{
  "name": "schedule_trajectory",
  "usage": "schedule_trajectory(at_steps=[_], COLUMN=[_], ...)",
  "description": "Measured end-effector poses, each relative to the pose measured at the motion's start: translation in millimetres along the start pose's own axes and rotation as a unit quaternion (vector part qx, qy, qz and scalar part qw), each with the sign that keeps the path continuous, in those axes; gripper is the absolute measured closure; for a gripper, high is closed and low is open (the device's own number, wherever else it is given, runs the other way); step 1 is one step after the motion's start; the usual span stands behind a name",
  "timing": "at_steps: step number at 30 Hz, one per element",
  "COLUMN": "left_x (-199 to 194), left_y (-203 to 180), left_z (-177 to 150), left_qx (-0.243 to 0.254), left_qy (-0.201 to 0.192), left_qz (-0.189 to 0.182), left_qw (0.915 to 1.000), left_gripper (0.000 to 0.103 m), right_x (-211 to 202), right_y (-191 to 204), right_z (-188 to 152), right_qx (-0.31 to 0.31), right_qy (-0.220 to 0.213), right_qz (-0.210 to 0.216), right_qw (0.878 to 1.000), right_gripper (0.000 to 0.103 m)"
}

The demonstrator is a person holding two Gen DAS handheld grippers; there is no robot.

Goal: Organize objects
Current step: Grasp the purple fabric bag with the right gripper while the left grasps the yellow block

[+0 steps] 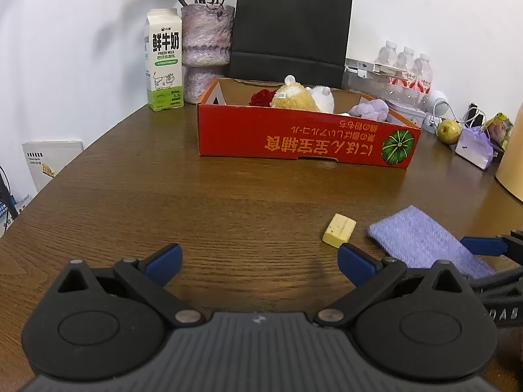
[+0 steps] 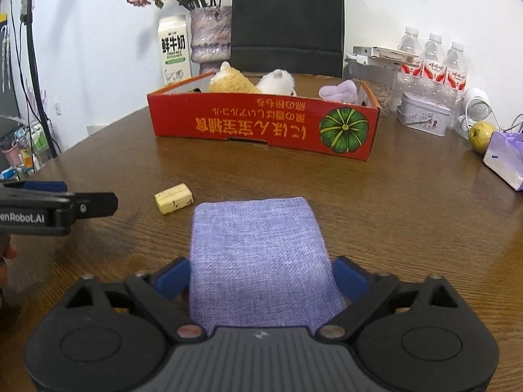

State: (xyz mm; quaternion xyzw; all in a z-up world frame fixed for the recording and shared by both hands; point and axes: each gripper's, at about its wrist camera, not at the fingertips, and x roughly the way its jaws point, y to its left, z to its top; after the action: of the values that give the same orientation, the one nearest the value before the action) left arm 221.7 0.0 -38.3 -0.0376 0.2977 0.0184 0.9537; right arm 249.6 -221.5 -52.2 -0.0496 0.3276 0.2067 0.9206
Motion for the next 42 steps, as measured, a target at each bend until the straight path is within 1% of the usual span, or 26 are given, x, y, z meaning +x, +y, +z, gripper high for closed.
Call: schedule_trajectory(at_steps=[1,3,4,6,7,8,16,20,29,31,33,35,37,40,41,42], left_x=[0,-1,-1,-2,-2,-2,8,15,33,37,41,44,47,50,50,51], left_y=[-1,-3,-4,-6,-7,-9,-23,-31,-40,-42,-43,-46,-50,-57,-58,-60], left_z=[0,-1,-2,-2,-2,-2,4,7,10,11,12,14,17,18,18,19], left_qx=[0.002,0.007,0.009,0.013,0.015,0.018,0.046,0.061,0.078,0.08,0.078,0.077,0.079,0.084,0.083,0.082], left_qy=[0.0,0.001,0.001,0.0,-0.001,-0.002,0.014,0.023,0.029,0.032,0.036,0.036,0.036,0.034,0.031,0.029], left_qz=[-0.001,-0.002,-0.002,-0.005,-0.005,-0.005,-0.011,-0.015,-0.001,0.005,-0.003,-0.012,-0.026,-0.038,-0.037,-0.039], left_qw=[1.0,1.0,1.0,0.9999,0.9999,0.9998,0.9988,0.9978,0.9965,0.9963,0.9963,0.9963,0.9958,0.9952,0.9954,0.9955], left_gripper=[0.0,0.0,0.0,0.0,0.0,0.0,0.0,0.0,0.001,0.006,0.015,0.016,0.02,0.03,0.039,0.051], right_x=[-1,-3,-4,-6,-6,-7,-18,-18,-18,-18,-17,-17,-17,-17,-16,-16], right_y=[-1,-2,-2,0,0,0,-4,-7,-9,-8,-8,-8,-8,-8,-8,-8], right_z=[0,0,0,-1,-1,-1,-2,0,-1,-1,0,0,0,0,0,1], right_qx=[0.004,0.006,0.005,0.001,-0.001,-0.001,0.013,0.016,0.024,0.022,0.022,0.022,0.022,0.022,0.022,0.022], right_qy=[-0.003,-0.01,-0.013,-0.019,-0.02,-0.022,-0.067,-0.07,-0.071,-0.071,-0.07,-0.069,-0.069,-0.068,-0.068,-0.067], right_qz=[0.0,0.0,0.0,0.002,0.004,0.004,-0.038,-0.038,-0.038,-0.038,-0.038,-0.038,-0.038,-0.039,-0.039,-0.039], right_qw=[1.0,1.0,1.0,1.0,1.0,1.0,0.997,0.997,0.996,0.996,0.997,0.997,0.997,0.997,0.997,0.997], right_gripper=[0.017,0.033,0.038,0.076,0.083,0.085,0.085,0.085,0.085,0.085,0.085,0.085,0.085,0.085,0.085,0.085])
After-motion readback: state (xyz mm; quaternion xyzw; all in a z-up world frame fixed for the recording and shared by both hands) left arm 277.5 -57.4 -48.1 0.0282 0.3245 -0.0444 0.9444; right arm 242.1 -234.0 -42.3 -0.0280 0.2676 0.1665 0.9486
